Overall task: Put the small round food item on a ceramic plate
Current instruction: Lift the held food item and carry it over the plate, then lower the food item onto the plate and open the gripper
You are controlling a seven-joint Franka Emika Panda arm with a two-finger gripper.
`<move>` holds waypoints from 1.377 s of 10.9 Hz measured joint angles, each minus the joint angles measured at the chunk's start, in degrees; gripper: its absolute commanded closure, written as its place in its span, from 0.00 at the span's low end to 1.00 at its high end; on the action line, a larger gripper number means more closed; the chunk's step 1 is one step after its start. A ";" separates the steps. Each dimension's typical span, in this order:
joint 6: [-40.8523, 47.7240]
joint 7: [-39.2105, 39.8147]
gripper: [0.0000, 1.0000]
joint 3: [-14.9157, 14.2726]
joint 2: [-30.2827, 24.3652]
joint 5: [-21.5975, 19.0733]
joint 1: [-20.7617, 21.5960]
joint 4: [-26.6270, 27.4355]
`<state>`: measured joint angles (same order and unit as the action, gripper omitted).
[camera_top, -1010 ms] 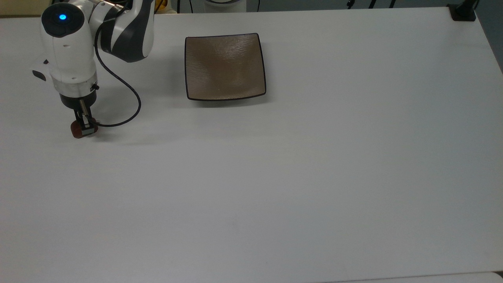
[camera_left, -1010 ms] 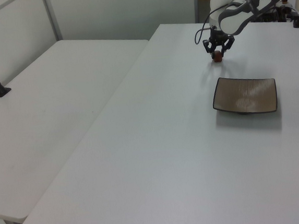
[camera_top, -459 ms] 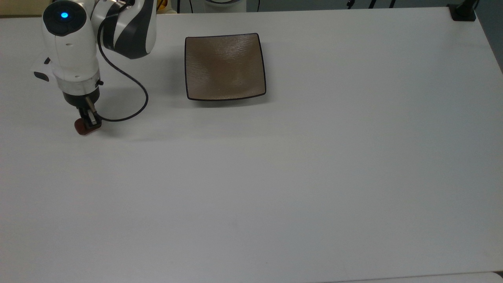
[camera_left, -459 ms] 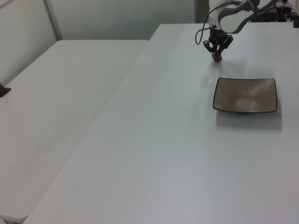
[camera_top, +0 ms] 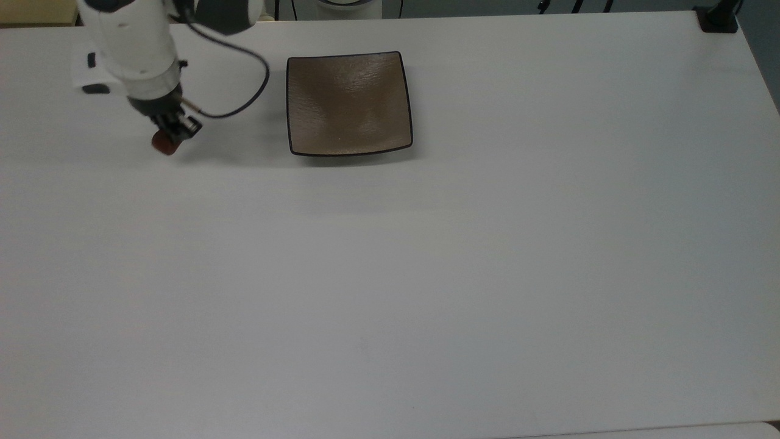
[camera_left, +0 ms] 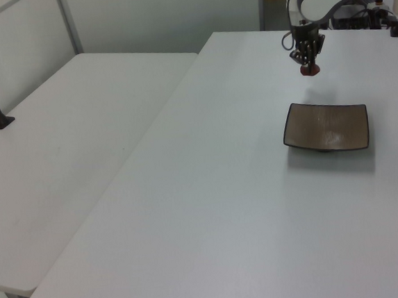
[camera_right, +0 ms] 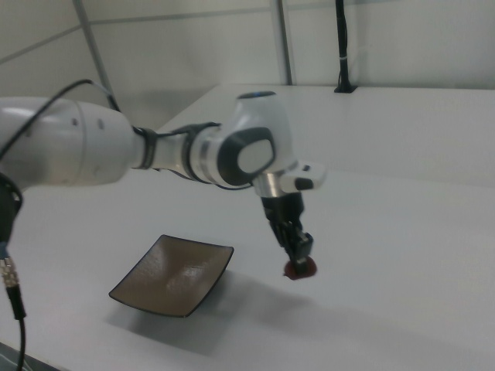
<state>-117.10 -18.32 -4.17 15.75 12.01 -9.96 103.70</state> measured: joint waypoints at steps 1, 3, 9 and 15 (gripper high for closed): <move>1.61 1.41 0.90 0.28 -3.35 -0.76 1.87 2.07; 6.53 1.92 0.89 2.46 -9.43 -2.49 5.30 5.36; 8.79 1.93 0.00 10.47 -13.60 -13.21 10.63 14.04; 8.66 0.97 0.00 11.36 -12.46 -14.16 11.07 14.05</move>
<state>-108.43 -17.35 7.19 3.29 -2.15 1.10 117.75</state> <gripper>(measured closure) 0.000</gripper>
